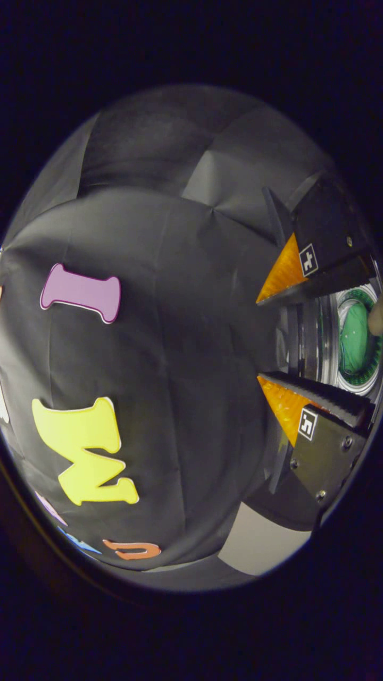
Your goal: Put the clothes into the washing machine and then close the washing machine lid.
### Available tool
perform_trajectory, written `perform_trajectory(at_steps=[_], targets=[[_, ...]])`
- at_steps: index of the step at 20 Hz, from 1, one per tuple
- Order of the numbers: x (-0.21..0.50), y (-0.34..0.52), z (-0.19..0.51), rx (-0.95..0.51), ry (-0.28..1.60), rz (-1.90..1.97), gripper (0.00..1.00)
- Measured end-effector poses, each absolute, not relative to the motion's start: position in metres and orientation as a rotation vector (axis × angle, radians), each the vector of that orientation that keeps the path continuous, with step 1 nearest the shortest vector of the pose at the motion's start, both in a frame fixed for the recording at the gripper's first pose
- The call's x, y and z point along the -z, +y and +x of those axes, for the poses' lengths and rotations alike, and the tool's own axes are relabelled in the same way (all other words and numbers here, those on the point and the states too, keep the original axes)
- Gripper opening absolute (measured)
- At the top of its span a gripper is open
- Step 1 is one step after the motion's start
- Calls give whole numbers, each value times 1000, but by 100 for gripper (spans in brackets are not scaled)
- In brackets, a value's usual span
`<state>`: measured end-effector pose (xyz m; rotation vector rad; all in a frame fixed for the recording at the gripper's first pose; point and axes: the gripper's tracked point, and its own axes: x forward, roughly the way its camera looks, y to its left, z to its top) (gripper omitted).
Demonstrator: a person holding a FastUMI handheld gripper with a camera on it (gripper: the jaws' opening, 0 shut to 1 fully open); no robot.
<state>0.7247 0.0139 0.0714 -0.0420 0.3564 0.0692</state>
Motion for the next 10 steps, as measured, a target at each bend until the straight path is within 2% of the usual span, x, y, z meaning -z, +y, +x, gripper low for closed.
perform_trajectory(at_steps=[10], targets=[[-68, 18, 737, -92, 235, -45, 76]])
